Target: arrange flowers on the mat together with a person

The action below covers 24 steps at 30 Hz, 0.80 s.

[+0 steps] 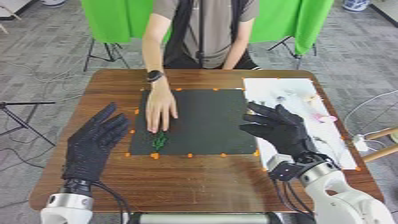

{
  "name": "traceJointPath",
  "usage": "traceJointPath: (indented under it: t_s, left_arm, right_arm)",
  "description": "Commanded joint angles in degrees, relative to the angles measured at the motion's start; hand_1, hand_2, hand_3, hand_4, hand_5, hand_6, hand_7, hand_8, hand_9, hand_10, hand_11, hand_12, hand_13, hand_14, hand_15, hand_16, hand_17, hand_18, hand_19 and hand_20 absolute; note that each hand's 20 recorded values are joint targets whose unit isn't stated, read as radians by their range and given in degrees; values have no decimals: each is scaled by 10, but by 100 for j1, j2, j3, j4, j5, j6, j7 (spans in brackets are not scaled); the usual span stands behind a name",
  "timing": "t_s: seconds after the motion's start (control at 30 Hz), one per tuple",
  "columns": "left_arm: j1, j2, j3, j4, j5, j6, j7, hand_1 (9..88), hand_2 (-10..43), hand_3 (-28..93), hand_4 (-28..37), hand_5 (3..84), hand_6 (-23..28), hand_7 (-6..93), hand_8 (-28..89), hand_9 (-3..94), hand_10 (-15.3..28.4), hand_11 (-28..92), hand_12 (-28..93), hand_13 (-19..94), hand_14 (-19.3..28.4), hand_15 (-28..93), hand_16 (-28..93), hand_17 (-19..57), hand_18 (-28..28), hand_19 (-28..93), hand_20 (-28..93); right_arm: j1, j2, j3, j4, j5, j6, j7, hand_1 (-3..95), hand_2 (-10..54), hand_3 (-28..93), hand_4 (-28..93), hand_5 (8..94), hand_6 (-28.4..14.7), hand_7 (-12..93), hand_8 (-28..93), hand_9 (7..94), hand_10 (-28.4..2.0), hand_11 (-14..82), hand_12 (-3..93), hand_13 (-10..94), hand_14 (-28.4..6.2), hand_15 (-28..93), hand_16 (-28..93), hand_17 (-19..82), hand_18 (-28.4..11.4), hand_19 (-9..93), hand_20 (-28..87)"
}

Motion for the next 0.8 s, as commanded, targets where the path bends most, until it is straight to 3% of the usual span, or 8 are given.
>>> traceJointPath:
  t_s: [0.03,0.3,0.4,0.5,0.6,0.8]
  left_arm:
    - [90,36,1,13,-42,26,6,235,81,782,-249,378,98,107,-100,329,196,190,73,250,199,262,-72,-89,196,501,9]
    - [133,41,-27,-10,-36,51,22,235,82,782,-249,379,98,107,-101,330,197,192,74,249,199,260,-72,-89,196,501,9]
    - [131,29,-41,-12,-22,25,3,235,82,781,-249,379,98,107,-100,331,197,192,74,250,199,262,-72,-89,196,501,9]
    - [145,91,-5,1,-63,67,134,235,82,782,-249,379,98,106,-100,331,198,192,73,250,199,263,-72,-89,196,501,9]
    - [127,112,-18,17,-49,45,111,235,81,782,-248,379,98,106,-100,331,198,193,73,249,200,262,-73,-89,196,501,9]
    - [146,112,-59,-17,-35,21,93,235,81,783,-249,378,98,108,-100,331,198,194,74,250,200,263,-73,-89,196,501,9]
  right_arm:
    - [-36,65,-4,-128,-137,206,-28,104,179,784,-283,479,-39,126,-135,507,-169,100,91,420,-213,198,158,59,-174,408,142]
    - [-133,349,-46,-310,-732,780,-199,119,170,791,-283,483,-40,128,-137,514,-172,107,93,444,-215,250,144,67,-179,473,157]
    - [-233,550,-113,-432,-1175,1323,-307,136,156,799,-283,480,-40,129,-137,517,-171,110,93,467,-210,291,136,73,-184,511,160]
    - [-320,819,-212,-516,-1618,2036,-435,161,136,806,-283,474,-38,134,-138,529,-169,123,96,492,-201,329,124,86,-184,543,160]
    - [-449,1043,-221,-620,-2032,2636,-407,181,112,813,-283,472,-37,136,-139,545,-170,135,99,513,-193,359,118,95,-184,563,156]
    - [-691,1465,-204,-837,-3293,3681,273,202,82,816,-283,481,-39,148,-142,571,-168,155,102,549,-179,406,103,116,-183,597,146]
